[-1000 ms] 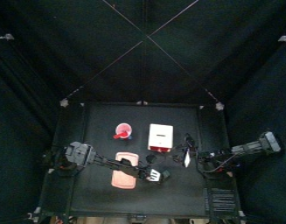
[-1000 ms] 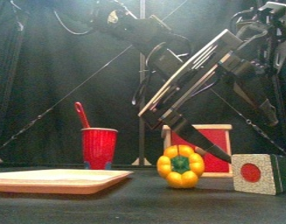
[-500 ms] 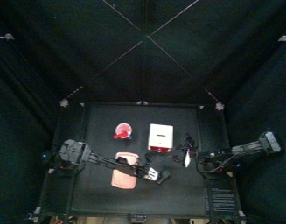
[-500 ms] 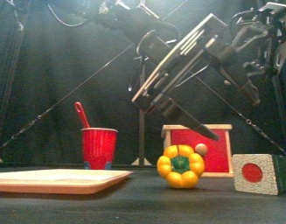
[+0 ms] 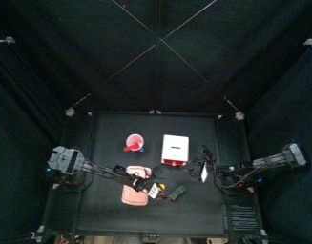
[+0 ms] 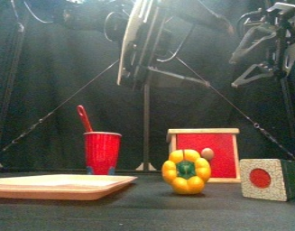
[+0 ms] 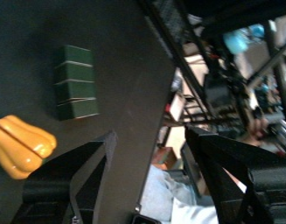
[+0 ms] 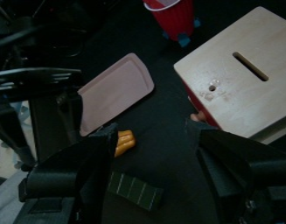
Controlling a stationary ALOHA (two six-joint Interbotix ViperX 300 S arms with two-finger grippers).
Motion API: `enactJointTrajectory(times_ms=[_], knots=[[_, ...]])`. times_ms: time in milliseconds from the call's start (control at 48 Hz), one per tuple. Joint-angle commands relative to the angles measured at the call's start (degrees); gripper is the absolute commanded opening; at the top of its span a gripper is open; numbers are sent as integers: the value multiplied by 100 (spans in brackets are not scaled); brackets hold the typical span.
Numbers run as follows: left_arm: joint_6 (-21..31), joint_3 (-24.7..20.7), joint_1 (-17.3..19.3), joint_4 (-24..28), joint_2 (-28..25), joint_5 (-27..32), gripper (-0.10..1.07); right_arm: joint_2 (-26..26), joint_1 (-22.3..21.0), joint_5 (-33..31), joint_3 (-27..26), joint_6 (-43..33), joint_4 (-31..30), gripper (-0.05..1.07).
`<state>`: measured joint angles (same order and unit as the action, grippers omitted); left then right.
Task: Place sushi roll right of squash
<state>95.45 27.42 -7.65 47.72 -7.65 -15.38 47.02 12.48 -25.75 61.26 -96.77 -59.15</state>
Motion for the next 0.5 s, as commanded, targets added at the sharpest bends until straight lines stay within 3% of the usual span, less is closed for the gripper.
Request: enactJointTrajectory(times_ms=[0, 250, 479], knots=[[-281, 62, 35, 158, 211, -70, 96, -9, -9, 9, -44, -9, 35, 94], [-1450, 659, 26, 264, 879, 26, 96, -18, -18, 18, -26, -9, 53, 94], [-1828, 1248, 70, -26, 1591, 123, 96, -18, -88, 18, -26, -44, 53, 94]])
